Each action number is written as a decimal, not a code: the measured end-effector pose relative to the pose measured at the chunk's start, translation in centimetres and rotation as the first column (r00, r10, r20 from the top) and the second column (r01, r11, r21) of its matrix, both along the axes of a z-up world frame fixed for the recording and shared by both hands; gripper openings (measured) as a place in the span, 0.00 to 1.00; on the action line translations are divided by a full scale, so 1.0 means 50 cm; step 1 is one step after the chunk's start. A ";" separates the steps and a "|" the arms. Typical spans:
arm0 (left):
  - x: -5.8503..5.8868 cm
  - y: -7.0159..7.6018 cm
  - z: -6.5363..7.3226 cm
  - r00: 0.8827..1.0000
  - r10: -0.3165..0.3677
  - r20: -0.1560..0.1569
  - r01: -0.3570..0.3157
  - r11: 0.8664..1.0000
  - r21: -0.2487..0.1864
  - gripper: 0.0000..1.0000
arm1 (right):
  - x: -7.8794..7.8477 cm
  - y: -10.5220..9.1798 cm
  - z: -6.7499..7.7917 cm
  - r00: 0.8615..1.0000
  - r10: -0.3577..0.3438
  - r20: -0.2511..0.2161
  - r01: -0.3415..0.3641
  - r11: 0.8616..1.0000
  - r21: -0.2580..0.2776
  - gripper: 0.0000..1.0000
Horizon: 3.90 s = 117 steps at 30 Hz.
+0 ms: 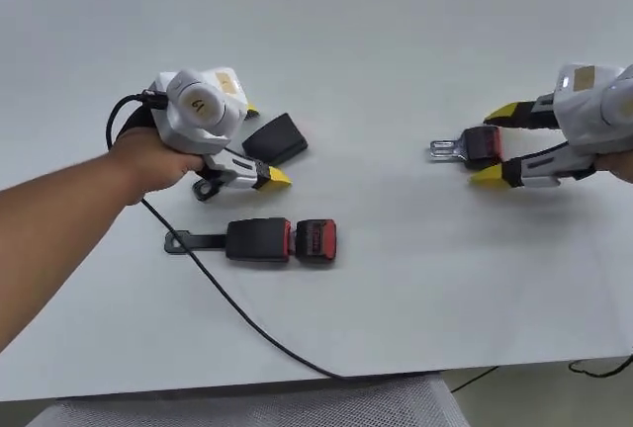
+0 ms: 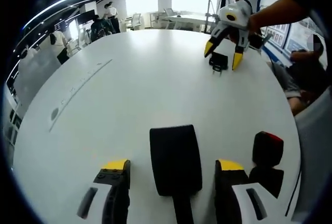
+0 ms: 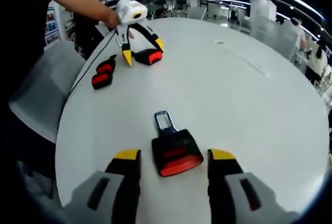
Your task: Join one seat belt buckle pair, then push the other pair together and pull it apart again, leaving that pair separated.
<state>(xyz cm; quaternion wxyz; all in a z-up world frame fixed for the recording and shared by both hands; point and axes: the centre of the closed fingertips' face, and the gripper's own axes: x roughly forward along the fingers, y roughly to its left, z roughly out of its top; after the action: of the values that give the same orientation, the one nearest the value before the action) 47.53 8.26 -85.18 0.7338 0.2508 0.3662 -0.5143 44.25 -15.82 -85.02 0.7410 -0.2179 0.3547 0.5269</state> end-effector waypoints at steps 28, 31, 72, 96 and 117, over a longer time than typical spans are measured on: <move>-0.018 -0.009 -0.001 0.949 -0.313 -0.027 0.314 0.948 0.053 0.35 | 0.011 -0.012 -0.004 0.996 0.078 0.047 -0.080 0.996 0.045 0.34; -0.018 -0.008 -0.001 0.948 -0.317 -0.026 0.318 0.947 0.052 0.35 | 0.011 -0.007 -0.003 0.997 0.062 0.049 -0.065 0.996 0.067 0.34; -0.028 -0.014 0.000 0.908 -0.417 -0.045 0.419 0.906 0.066 0.34 | 0.020 0.203 0.009 0.995 0.068 0.080 -0.084 0.971 0.223 0.34; -0.027 -0.015 -0.001 0.903 -0.426 -0.048 0.429 0.900 0.079 0.34 | 0.026 0.304 0.006 0.990 0.112 0.084 -0.128 0.969 0.210 0.34; -0.023 -0.014 -0.009 0.883 -0.465 -0.060 0.468 0.871 0.150 0.34 | 0.030 0.363 0.003 0.995 0.082 0.061 -0.092 0.977 0.190 0.33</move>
<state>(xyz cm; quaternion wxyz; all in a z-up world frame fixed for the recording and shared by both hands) 46.37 7.55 -85.62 0.5615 0.3844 0.3429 -0.6476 45.77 2.32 -84.87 0.7440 -0.1740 0.2725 0.5847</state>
